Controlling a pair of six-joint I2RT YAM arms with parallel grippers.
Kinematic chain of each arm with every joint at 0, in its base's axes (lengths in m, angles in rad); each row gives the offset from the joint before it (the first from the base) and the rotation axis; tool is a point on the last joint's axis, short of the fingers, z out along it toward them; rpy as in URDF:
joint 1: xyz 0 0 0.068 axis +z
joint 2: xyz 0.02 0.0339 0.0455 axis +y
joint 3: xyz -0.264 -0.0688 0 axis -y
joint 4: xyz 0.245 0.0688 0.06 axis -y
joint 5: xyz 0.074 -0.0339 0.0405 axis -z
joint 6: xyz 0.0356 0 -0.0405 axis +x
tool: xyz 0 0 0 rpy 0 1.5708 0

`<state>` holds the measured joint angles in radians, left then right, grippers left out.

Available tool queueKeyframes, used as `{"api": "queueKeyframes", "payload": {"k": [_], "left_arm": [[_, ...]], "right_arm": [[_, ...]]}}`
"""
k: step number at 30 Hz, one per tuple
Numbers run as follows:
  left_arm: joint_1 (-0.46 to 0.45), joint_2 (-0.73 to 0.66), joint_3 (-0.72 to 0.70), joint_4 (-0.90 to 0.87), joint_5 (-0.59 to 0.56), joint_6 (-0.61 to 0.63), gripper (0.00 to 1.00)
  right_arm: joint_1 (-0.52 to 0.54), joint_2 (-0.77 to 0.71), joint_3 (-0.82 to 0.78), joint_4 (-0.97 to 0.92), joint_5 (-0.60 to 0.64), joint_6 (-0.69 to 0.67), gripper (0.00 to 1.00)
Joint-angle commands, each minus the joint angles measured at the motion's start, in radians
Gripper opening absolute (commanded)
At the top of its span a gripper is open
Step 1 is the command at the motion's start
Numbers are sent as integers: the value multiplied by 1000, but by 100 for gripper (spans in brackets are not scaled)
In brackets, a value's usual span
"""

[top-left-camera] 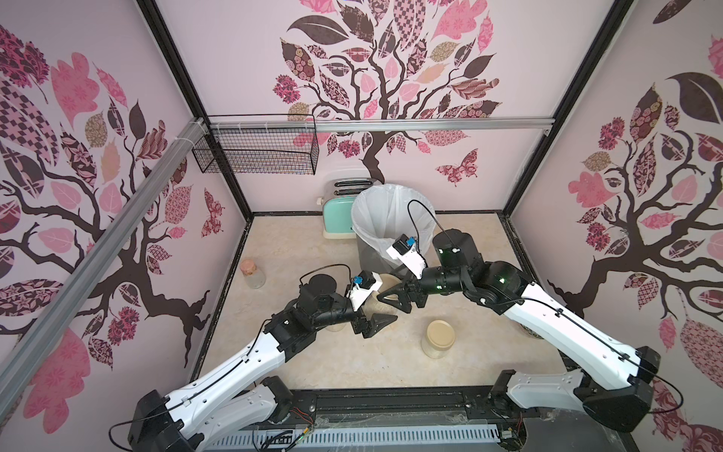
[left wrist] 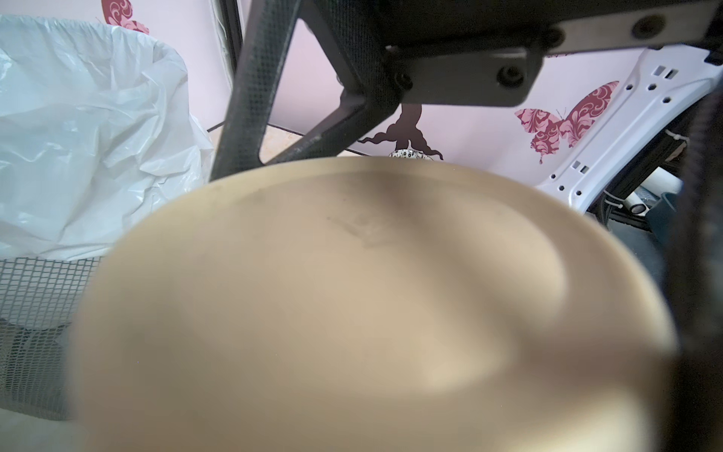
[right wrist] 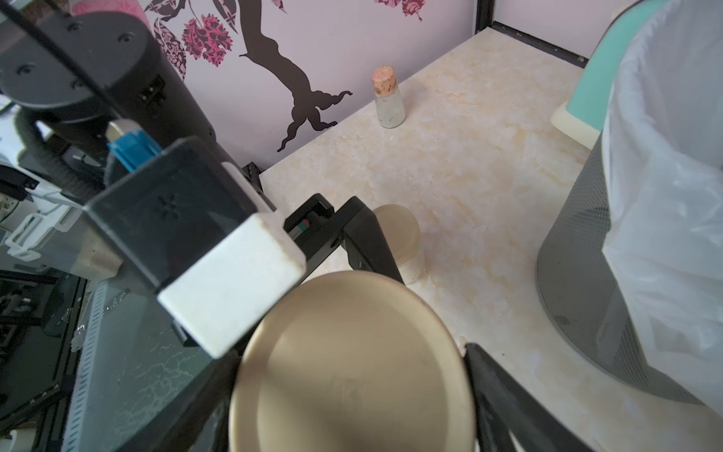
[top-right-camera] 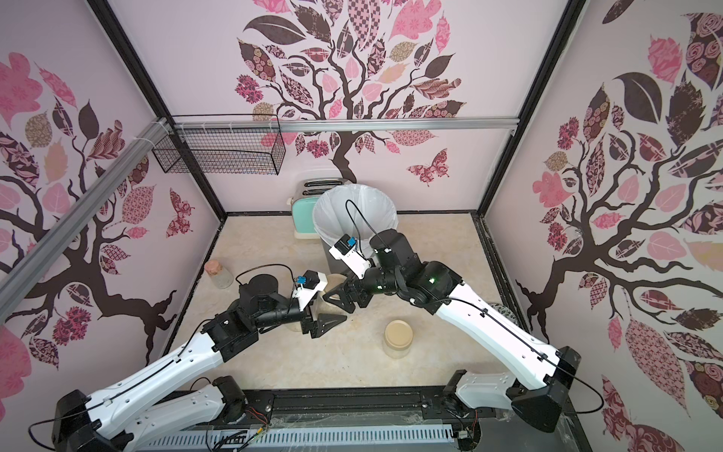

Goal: Empty moldy rice from jars
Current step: Unscrew the lid from the jar.

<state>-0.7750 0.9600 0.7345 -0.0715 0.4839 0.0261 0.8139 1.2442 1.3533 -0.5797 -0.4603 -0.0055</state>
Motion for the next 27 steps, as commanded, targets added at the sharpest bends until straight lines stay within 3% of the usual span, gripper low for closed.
{"api": "queueKeyframes", "payload": {"k": [1, 7, 13, 21, 27], "left_arm": [[-1, -21, 28, 121, 33, -8, 59], [0, -30, 30, 104, 44, -9, 59], [0, -31, 39, 95, 61, -9, 58], [3, -27, 42, 91, 69, -9, 59], [6, -37, 31, 94, 53, -8, 59]], "right_arm": [[-11, -15, -51, -4, -117, -140, 82], [-137, -38, -114, 93, -366, -250, 83], [-141, -35, -122, 98, -477, -383, 87], [-144, 7, -99, 86, -510, -447, 97], [-145, -22, -100, 100, -411, -380, 100]]}}
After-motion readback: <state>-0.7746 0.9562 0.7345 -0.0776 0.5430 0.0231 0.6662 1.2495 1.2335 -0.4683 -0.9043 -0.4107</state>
